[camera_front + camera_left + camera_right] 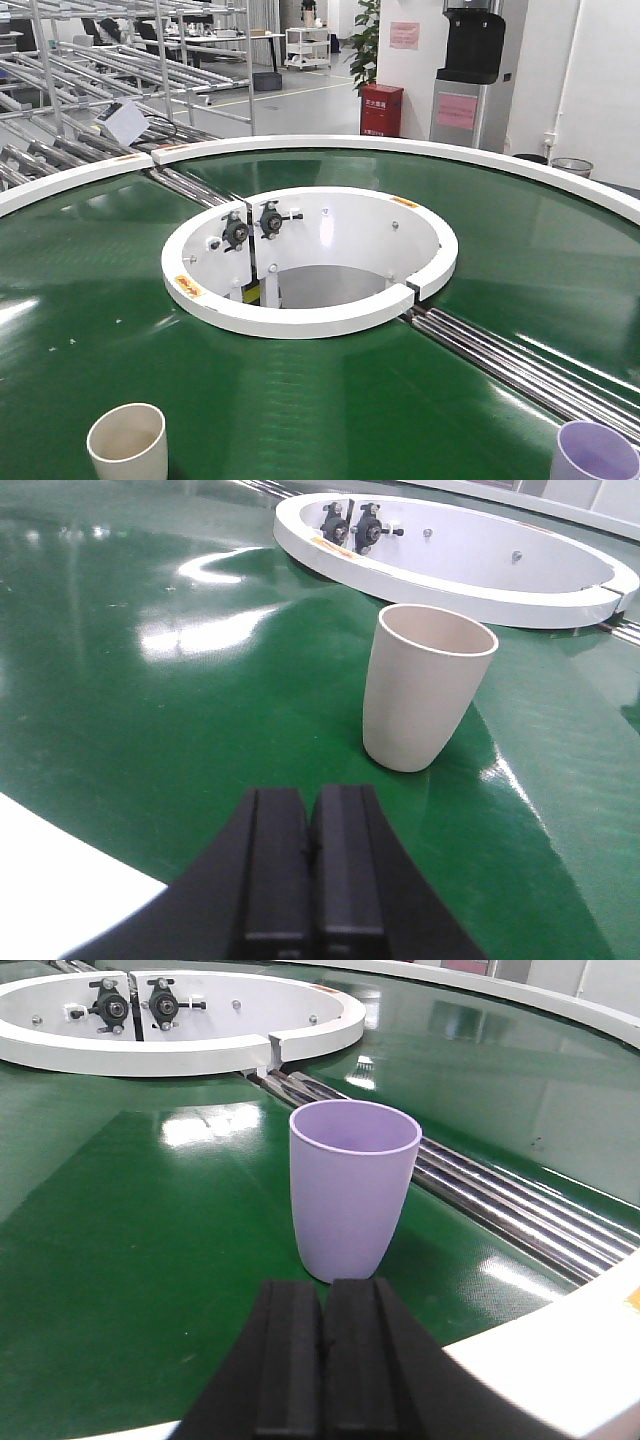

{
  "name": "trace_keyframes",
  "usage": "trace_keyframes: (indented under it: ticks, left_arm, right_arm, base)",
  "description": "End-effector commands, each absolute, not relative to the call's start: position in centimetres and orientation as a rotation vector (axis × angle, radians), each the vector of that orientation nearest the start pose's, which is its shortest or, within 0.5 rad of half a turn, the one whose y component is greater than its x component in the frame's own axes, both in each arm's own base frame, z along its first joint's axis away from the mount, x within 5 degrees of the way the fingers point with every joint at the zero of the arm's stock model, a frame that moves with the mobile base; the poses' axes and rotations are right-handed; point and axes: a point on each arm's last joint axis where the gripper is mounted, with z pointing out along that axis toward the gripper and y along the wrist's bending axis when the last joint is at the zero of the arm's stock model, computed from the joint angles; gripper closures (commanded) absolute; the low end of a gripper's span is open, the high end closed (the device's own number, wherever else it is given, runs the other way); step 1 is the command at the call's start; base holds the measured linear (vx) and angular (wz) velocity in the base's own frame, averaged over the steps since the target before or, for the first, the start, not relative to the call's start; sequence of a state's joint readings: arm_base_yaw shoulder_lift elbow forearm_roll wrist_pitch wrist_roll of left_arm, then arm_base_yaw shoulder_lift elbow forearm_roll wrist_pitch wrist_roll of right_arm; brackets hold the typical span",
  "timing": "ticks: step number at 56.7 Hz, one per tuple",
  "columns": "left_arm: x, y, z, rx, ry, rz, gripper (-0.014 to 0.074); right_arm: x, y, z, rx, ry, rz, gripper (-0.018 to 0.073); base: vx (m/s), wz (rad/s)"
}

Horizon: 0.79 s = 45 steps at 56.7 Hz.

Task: Grab cup from conveyor and place in blue bin
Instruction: 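Lower both grippers toward the beige and lavender cups on the conveyor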

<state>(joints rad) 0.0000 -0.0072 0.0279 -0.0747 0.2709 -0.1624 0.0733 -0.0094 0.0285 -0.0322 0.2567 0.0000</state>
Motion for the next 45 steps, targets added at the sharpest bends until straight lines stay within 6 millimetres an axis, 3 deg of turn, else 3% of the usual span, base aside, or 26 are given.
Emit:
trace_keyframes:
  ticks: [1, 45]
  left_arm:
    - [5.67, -0.13, 18.44, -0.201, 1.697, -0.196, 0.0559]
    - [5.67, -0.13, 18.55, -0.18, 1.692, -0.179, 0.0559]
  right_arm:
    - [5.6, 0.34, 18.15, -0.091, 1.688, 0.018, 0.0568]
    - [5.61, 0.34, 18.21, -0.1, 1.681, 0.009, 0.0568]
  base:
    - [0.0, 0.0]
    - [0.0, 0.0]
